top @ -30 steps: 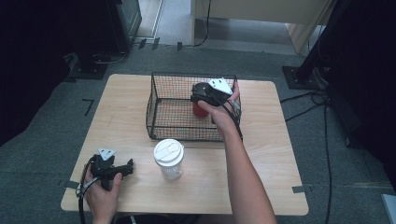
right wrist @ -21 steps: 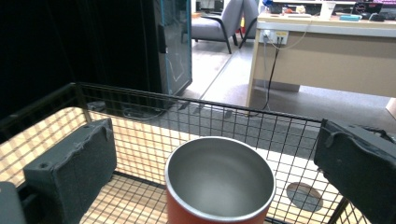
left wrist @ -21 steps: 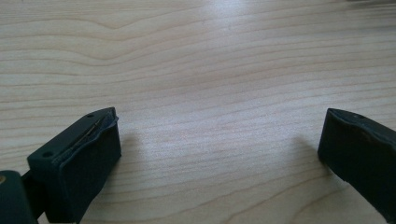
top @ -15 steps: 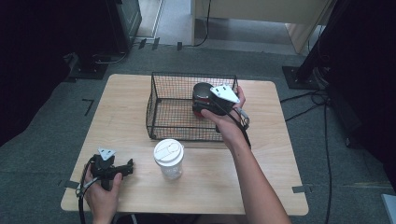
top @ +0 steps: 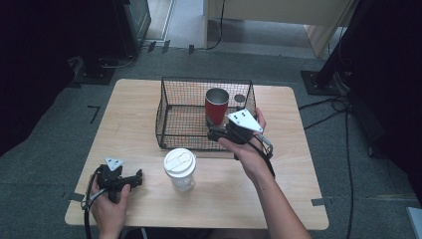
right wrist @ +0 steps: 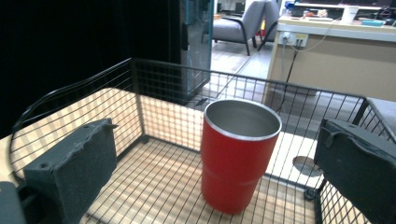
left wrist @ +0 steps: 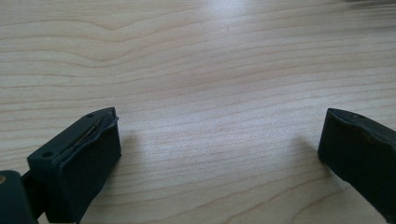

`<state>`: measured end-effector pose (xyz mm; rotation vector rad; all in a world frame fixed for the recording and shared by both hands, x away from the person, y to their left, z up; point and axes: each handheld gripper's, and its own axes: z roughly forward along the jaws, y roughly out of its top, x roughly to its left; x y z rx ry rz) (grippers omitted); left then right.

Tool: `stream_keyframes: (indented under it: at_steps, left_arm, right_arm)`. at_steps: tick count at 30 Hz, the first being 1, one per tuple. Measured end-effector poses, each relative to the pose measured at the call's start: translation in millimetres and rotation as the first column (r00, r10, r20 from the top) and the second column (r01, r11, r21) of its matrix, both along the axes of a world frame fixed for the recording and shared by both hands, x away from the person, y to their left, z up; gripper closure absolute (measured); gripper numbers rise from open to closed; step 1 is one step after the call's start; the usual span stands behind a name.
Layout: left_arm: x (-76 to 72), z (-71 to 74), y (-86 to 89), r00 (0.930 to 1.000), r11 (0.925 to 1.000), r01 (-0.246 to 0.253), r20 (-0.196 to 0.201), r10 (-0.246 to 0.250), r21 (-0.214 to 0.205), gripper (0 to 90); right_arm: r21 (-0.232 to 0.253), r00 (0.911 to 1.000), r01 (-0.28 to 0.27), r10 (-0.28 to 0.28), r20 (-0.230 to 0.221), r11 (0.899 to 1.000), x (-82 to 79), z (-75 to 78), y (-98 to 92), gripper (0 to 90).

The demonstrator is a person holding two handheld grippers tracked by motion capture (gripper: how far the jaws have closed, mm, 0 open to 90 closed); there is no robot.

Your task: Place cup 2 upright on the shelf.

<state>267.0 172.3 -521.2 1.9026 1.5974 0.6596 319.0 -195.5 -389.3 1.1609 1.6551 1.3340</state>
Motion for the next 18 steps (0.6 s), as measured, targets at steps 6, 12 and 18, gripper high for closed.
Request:
stream_keyframes:
  at_steps: [6, 12, 18]
  left_arm:
    - [0.0, 0.0, 0.0, 1.0, 1.0, 0.0, 0.0, 0.0, -0.001, 0.0]
    - [0.0, 0.0, 0.0, 1.0, 1.0, 0.0, -0.001, 0.0, -0.001, 0.0]
    - [0.0, 0.0, 0.0, 1.0, 1.0, 0.001, -0.001, -0.001, 0.0, 0.0]
  right_arm:
    - [-0.011, 0.9997, -0.024, 0.024, 0.004, 1.0, -20.7, -3.1, -0.5, 0.0]
    - [-0.002, 0.9984, -0.053, 0.053, -0.02, 0.999, -39.8, -11.5, 2.0, 0.0]
    - [0.003, 0.997, -0.068, 0.068, -0.037, 0.998, -52.7, -21.2, 3.0, 0.0]
